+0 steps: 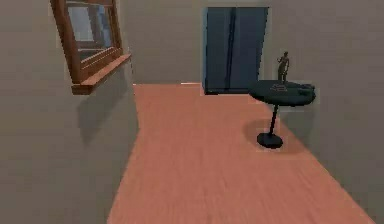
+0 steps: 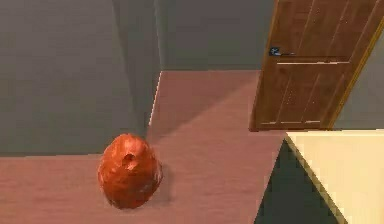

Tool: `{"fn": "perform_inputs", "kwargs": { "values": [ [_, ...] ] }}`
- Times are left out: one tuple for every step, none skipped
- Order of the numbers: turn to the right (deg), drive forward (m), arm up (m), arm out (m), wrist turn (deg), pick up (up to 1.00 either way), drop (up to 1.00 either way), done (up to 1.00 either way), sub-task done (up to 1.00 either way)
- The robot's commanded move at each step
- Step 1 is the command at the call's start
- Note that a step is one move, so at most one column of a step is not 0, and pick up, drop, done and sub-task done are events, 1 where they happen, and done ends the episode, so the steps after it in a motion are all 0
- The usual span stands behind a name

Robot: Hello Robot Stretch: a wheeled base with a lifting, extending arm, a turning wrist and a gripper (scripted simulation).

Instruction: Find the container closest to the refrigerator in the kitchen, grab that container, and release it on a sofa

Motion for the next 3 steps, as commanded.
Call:
{"fn": "perform_inputs", "kwargs": {
  "values": [
    [0.0,1.00,0.00,0.00,0.0,0.00,0.00,0.00,0.00],
    [0.0,1.00,0.00,0.00,0.0,0.00,0.00,0.00,0.00],
    [9.0,0.00,0.00,0.00,0.0,0.00,0.00,0.00,0.00]
  ]
}}
